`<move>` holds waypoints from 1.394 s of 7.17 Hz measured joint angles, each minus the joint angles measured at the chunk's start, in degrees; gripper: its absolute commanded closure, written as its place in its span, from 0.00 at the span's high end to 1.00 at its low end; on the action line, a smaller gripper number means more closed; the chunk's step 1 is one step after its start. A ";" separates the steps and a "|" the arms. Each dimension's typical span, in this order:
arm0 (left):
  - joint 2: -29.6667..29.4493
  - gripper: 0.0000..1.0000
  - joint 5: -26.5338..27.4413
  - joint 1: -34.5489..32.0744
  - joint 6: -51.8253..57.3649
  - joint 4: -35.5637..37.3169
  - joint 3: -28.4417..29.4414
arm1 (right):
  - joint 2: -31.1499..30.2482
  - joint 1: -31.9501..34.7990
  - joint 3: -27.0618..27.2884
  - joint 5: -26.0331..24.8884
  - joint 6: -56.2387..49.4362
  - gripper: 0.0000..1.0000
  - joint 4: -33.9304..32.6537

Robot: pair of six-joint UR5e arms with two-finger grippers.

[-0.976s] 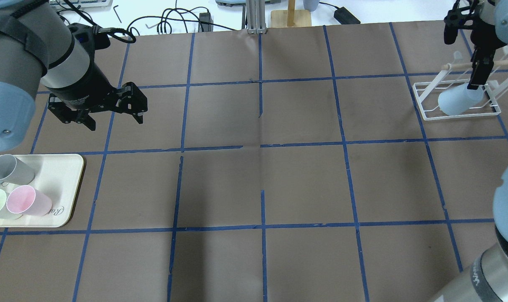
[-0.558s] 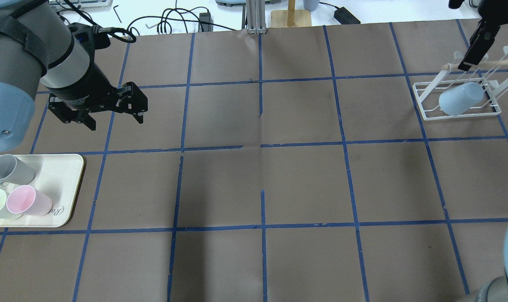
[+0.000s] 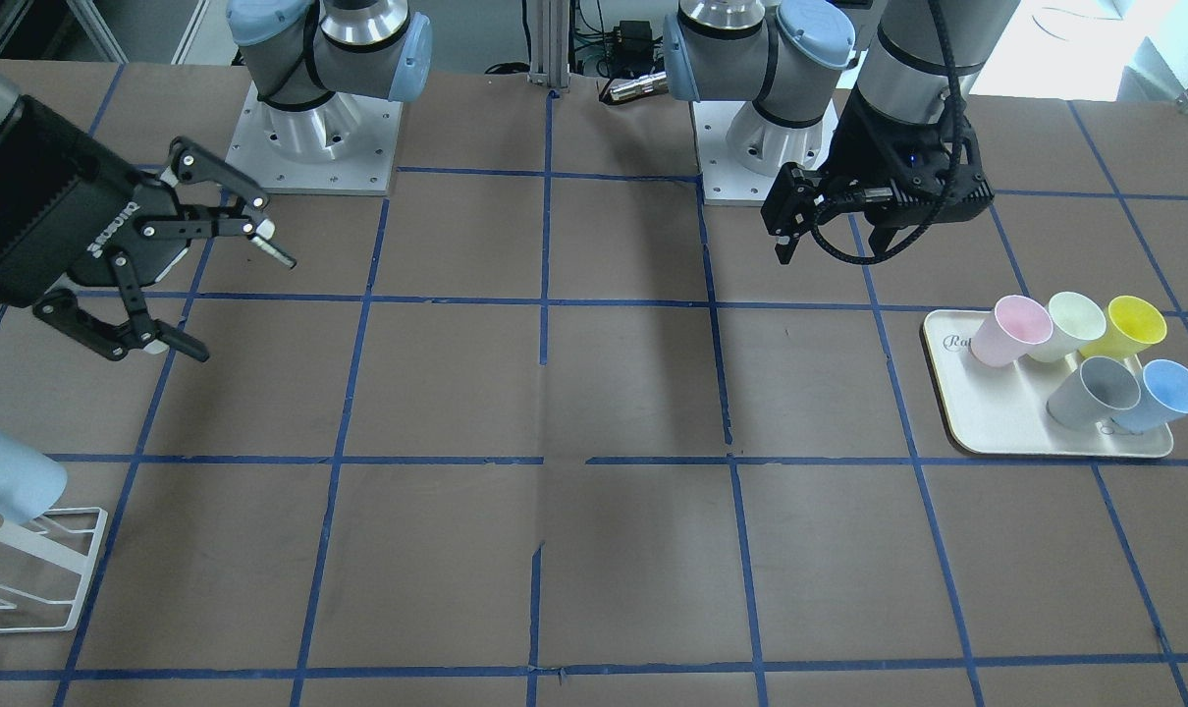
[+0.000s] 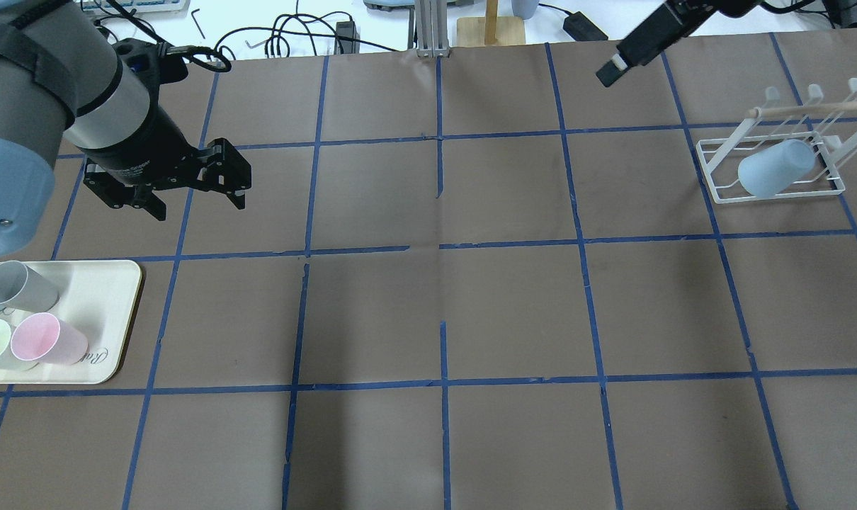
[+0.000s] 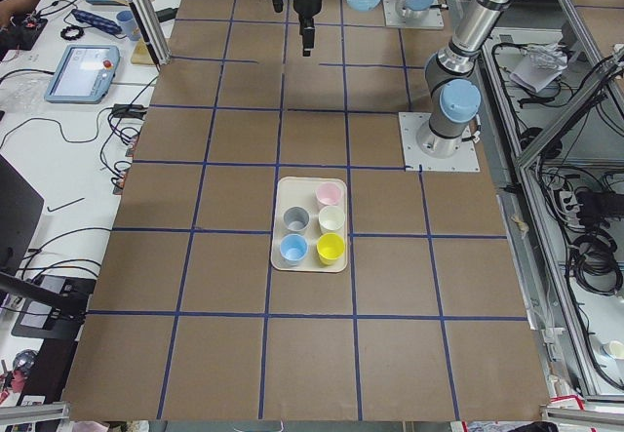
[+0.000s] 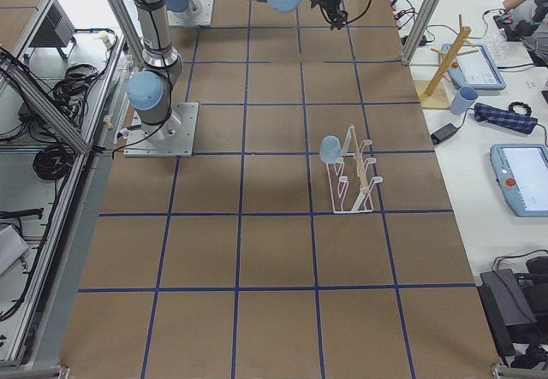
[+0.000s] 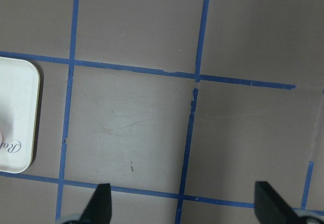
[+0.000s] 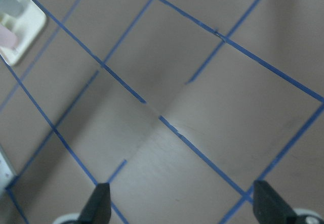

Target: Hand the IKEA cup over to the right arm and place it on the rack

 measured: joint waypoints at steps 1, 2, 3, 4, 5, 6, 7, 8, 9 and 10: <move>0.14 1.00 -0.25 0.02 0.06 -0.17 0.01 | -1.75 1.10 0.55 -3.26 5.91 1.00 0.86; 0.25 1.00 -0.32 0.02 0.09 -0.29 0.00 | -2.62 1.90 1.67 -12.46 9.60 1.00 0.29; 0.42 1.00 -0.32 0.01 0.10 -0.58 -0.01 | -2.17 2.49 2.60 -20.23 14.42 1.00 -1.62; 0.57 1.00 -0.29 0.00 0.08 -1.08 -0.02 | -1.04 3.74 3.23 -24.69 20.91 1.00 -3.61; 0.66 1.00 -0.25 -0.02 0.06 -1.50 -0.03 | -0.20 5.54 3.92 -28.06 26.73 1.00 -5.04; 0.75 1.00 -0.25 -0.07 0.08 -1.70 -0.01 | 0.23 6.86 4.91 -30.53 32.42 1.00 -6.18; 0.81 1.00 -0.28 -0.10 0.07 -1.81 -0.01 | 0.37 7.58 5.84 -31.69 37.09 1.00 -7.03; 0.83 1.00 -0.30 -0.12 0.04 -1.84 -0.02 | 0.33 7.92 6.33 -31.89 39.12 1.00 -7.93; 0.85 1.00 -0.28 -0.13 0.02 -1.84 -0.02 | 0.07 8.04 6.50 -31.68 39.86 1.00 -8.64; 0.87 1.00 -0.22 -0.13 0.02 -1.83 -0.03 | -0.16 8.07 6.46 -31.71 40.37 1.00 -8.91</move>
